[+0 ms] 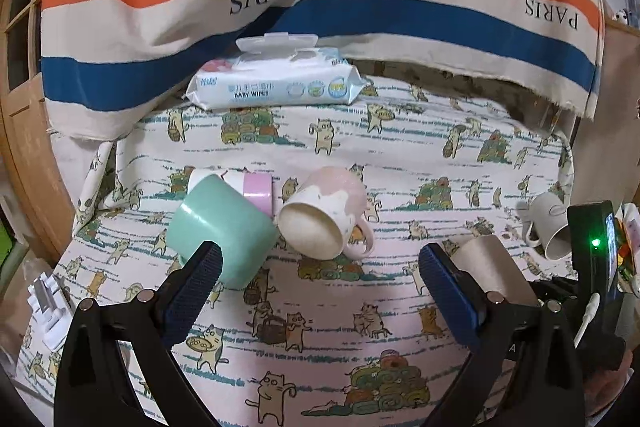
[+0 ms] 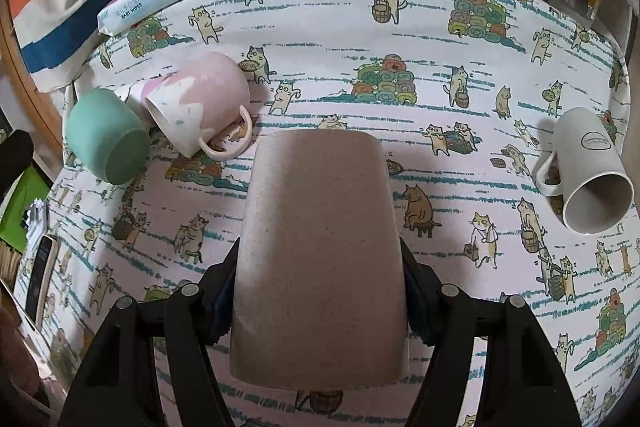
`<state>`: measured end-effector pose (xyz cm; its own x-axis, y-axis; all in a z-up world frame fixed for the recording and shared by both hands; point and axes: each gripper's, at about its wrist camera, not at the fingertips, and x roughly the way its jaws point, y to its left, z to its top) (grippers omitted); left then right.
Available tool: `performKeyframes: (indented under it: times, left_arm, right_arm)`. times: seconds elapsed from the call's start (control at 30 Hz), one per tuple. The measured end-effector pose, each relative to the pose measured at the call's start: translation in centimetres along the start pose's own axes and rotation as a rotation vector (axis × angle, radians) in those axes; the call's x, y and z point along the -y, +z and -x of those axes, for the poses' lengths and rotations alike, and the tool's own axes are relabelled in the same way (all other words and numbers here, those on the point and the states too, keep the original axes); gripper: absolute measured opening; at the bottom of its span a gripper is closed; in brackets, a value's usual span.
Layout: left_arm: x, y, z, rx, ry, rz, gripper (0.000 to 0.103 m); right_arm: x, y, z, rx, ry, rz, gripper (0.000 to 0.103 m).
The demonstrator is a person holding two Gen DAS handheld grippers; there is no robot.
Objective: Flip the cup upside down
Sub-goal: 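Lift the beige cup with the right tool toward the left tool, then close the left tool on the beige cup while the right tool opens and releases it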
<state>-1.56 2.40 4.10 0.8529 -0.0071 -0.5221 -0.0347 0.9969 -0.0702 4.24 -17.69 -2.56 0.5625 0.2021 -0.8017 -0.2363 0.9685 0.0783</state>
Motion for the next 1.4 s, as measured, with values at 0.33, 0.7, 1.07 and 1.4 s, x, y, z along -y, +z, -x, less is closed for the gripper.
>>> performKeyframes:
  times: [0.33, 0.7, 1.07, 1.4]
  left_arm:
    - [0.0, -0.5, -1.1, -0.033, 0.003, 0.002, 0.098]
    - [0.1, -0.2, -0.6, -0.051, -0.026, 0.037, 0.098]
    - [4.4, 0.8, -0.9, -0.097, -0.136, 0.053, 0.099]
    - [10.7, 0.7, -6.6, -0.303, -0.157, 0.085, 0.099]
  right_arm:
    - [-0.3, -0.1, -0.1, 0.013, -0.003, 0.017, 0.070]
    - [3.1, -1.1, 5.1, 0.205, 0.103, -0.025, 0.085]
    - [11.0, -2.5, 12.1, 0.608, -0.027, -0.103, 0.103]
    - [13.2, -2.4, 9.5, 0.605, -0.066, -0.086, 0.103]
